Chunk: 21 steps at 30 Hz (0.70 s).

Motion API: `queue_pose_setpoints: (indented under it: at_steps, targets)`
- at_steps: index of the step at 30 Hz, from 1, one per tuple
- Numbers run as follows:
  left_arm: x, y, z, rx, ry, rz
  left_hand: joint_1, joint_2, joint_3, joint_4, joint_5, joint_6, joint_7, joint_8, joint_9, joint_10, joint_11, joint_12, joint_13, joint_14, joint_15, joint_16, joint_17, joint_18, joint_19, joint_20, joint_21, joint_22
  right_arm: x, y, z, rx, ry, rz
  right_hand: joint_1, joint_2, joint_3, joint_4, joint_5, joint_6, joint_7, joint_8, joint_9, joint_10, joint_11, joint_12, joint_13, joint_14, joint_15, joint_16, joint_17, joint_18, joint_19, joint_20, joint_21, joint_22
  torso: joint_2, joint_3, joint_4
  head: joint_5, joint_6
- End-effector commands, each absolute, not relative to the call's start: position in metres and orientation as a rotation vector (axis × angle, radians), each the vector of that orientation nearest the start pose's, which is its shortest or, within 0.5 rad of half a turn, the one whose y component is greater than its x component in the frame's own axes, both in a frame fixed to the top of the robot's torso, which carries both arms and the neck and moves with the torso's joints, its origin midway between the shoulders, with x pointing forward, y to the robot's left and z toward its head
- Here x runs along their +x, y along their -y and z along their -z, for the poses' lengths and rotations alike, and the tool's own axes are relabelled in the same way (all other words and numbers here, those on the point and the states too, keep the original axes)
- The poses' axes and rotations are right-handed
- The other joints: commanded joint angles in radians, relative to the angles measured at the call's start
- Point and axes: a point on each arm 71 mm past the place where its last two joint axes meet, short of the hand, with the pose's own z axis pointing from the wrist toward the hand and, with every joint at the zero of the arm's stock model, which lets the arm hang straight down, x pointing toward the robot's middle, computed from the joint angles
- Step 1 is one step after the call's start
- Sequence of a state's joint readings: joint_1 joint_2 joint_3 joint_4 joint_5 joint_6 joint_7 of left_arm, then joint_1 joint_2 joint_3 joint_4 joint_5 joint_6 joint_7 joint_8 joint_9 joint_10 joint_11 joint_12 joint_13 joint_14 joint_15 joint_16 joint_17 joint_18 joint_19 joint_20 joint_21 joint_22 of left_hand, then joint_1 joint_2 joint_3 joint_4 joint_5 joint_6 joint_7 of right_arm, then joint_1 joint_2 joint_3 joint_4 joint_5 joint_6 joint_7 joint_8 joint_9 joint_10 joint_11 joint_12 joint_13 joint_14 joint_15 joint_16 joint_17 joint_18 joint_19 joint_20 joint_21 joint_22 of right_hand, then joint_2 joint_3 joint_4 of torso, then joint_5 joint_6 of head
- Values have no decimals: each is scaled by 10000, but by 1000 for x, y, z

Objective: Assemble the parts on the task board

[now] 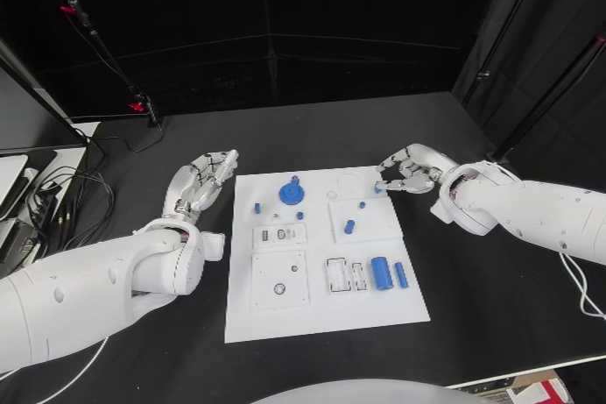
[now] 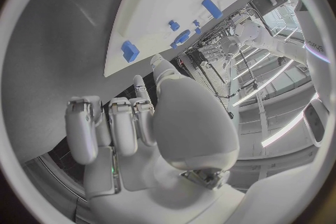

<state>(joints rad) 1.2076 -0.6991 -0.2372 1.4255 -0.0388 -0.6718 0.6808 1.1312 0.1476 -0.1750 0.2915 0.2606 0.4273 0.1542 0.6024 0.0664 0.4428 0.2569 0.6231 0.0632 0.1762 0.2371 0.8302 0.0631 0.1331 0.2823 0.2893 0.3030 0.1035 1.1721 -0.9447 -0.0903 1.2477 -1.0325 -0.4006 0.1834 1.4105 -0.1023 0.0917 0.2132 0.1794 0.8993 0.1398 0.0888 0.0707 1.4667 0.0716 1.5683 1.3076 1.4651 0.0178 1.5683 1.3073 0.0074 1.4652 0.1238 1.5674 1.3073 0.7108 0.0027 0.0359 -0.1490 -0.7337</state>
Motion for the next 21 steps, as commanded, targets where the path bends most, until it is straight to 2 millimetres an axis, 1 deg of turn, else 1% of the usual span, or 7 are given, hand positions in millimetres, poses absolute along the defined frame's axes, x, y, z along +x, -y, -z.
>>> queue_pose_setpoints:
  at_steps: [1, 6, 8, 12, 16, 17, 21]
  targets:
    - [478, -183, 210, -7105, -10704, 14086, 39, 29, -83, -4, 64, 47, 1352, -54, 3, 71, -20, -45, 2, 64, 19, -31, 4, -125, 91, 15, 48, 10, 507, 342, 221, 2446, -16756, -6264, -27, -43, -42, 30, -72, -48, -14, -20, 7, 1041, -58, 25, 2632, 1057, -50, 25, 2635, -74, 1056, 6, 34, 2635, 2, 10, 13, 12, -27]
    - [478, -184, 210, -7102, -10691, 14061, 39, 29, -83, -4, 64, 47, 1352, -54, 3, 71, -20, -45, 2, 64, 19, -31, 4, -125, 91, 15, 48, 10, 507, 341, 224, 2338, -16941, -5854, 84, 13, -9, 2, -152, -26, -9, 4, 20, 1041, -36, 25, 2632, 1057, -35, 25, 2635, -74, 1056, 13, 34, 2635, -3, 10, 1, 47, -41]
    - [478, -184, 210, -7103, -10690, 14058, 39, 29, -83, -4, 64, 47, 1352, -54, 3, 71, -20, -45, 2, 64, 19, -31, 4, -125, 91, 15, 48, 10, 507, 341, 225, 2333, -16981, -5664, 164, 71, 28, -23, -192, -11, -2, 19, 27, 1041, -22, 25, 2632, 1057, -25, 25, 2635, -74, 1056, 19, 34, 2635, -2, 6, 2, 58, -42]
    - [478, -185, 210, -7098, -10682, 14055, 39, 29, -83, -4, 64, 47, 1352, -54, 3, 71, -20, -45, 2, 64, 19, -31, 4, -125, 91, 15, 48, 10, 508, 341, 227, 2332, -16986, -5437, 257, 137, 76, -59, -215, 20, 9, 41, 36, 1041, -1, 25, 2632, 1057, -10, 25, 2635, -74, 1056, 30, 34, 2635, 1, 10, -2, 87, -44]
    - [478, -185, 210, -7095, -10677, 14047, 39, 29, -83, -4, 64, 47, 1352, -54, 3, 71, -20, -45, 2, 64, 19, -31, 4, -125, 91, 15, 48, 10, 508, 341, 227, 2333, -16991, -5332, 278, 140, 83, -71, -211, 24, 7, 44, 37, 1041, 0, 25, 2632, 1057, -8, 25, 2635, -74, 1056, 32, 34, 2635, -1, -2, -8, 69, -60]
    - [478, -185, 210, -7098, -10682, 14050, 43, 31, -84, -4, 66, 48, 1351, -55, 3, 72, -19, -46, 2, 65, 20, -31, 4, -126, 88, 15, 46, 9, 509, 341, 227, 2336, -16990, -5308, 306, 140, 91, -88, -204, 30, 4, 49, 38, 1041, -1, 25, 2632, 1057, -6, 25, 2635, -74, 1056, 35, 34, 2635, -4, -1, -16, 91, -103]
    - [478, -184, 210, -7094, -10683, 14074, 49, 33, -85, -5, 69, 49, 1351, -57, 3, 73, -19, -47, 2, 66, 21, -32, 4, -128, 84, 16, 42, 8, 509, 339, 228, 2346, -16961, -5274, 375, 169, 120, -125, -184, 41, 8, 57, 40, 1041, 5, 25, 2632, 1057, -2, 25, 2635, -74, 1056, 40, 34, 2635, 6, 12, -5, 111, -118]
